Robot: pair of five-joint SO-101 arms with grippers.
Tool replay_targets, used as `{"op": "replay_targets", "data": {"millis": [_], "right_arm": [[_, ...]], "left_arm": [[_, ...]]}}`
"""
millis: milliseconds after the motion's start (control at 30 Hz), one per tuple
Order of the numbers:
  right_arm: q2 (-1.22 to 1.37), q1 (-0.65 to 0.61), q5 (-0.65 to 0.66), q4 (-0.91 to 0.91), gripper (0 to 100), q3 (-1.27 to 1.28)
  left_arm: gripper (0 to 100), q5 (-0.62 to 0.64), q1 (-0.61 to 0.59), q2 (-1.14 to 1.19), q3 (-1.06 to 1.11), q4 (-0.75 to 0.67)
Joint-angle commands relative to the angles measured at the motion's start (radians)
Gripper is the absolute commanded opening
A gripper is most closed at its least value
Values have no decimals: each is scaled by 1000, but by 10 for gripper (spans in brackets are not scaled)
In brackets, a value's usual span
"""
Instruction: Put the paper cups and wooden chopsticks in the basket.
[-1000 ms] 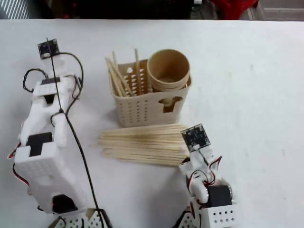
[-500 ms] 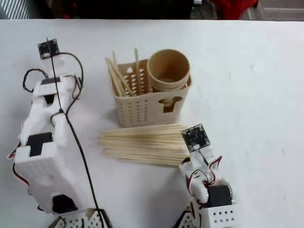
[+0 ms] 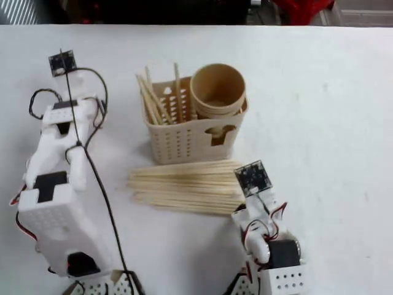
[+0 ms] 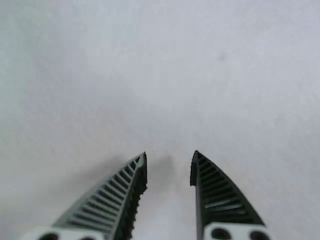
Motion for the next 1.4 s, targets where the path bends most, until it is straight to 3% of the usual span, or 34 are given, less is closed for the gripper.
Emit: {"op": "replay_targets", "data": {"millis": [0,1033,1200,1367], "right_arm": [[-7,8,8,7,21,8],[-12,4,8,-10,24,9],[-13,59,14,-79,25,-66],[-12,216,298,-87,25,-284]], "left_arm": [[161,-11,7,-4,-43,-21],[161,-11,16,-4,-41,-20],[161,-11,13,-4,-41,-17],[161,-11,13,-4,-41,-21]]}}
